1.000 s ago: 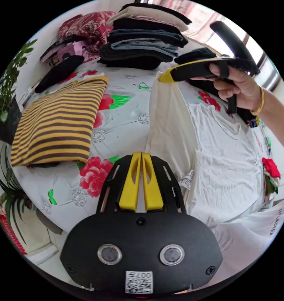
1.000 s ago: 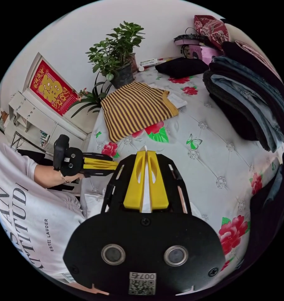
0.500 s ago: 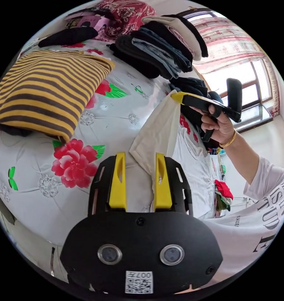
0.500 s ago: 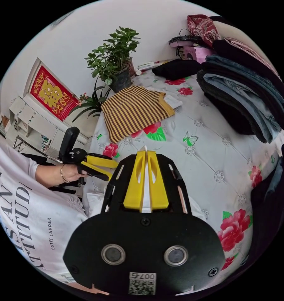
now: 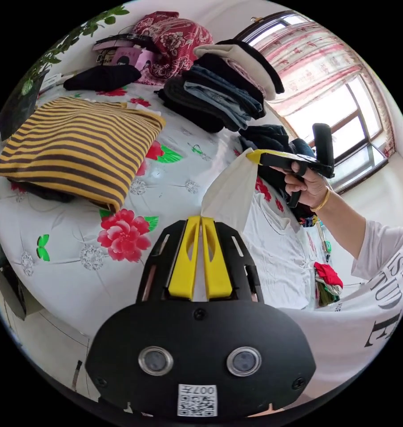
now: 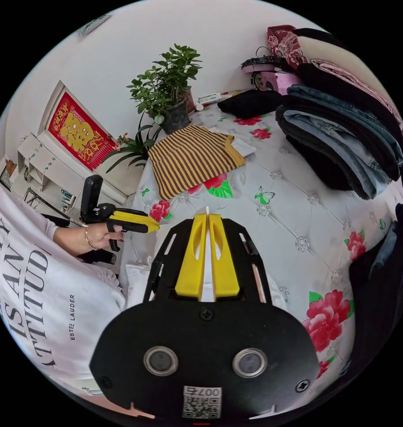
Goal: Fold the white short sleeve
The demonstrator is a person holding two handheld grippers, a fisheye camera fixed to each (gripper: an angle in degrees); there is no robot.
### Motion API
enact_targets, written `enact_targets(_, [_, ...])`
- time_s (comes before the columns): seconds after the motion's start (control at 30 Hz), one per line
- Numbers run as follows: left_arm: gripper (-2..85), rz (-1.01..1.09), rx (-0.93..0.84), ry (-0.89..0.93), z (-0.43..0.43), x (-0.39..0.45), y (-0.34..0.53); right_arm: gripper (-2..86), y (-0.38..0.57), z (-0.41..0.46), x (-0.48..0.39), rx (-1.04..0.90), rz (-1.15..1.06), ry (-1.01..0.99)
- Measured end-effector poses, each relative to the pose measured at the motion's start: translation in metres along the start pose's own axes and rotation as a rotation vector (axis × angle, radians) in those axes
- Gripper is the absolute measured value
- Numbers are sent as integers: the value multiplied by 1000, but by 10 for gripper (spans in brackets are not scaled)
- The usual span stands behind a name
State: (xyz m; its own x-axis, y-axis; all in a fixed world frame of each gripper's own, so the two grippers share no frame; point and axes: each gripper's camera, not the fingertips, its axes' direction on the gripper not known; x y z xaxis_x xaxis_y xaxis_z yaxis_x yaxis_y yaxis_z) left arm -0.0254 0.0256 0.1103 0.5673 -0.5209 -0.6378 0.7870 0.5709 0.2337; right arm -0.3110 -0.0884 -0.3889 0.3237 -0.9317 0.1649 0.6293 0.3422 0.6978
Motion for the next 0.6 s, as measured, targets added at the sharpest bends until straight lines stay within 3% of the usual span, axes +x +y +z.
enact_targets(0.17, [-10,291,-5,140,-23,70,-6,-3,26,-10,8,-4,7,44])
enact_targets(0.27, [-10,485,-94,248,-12,121,-4,-3,51,-13,12,2,34,69])
enact_targets(0.6, [-9,754,-495,161,120,210,33,-2,135,45,55,-85,402,121])
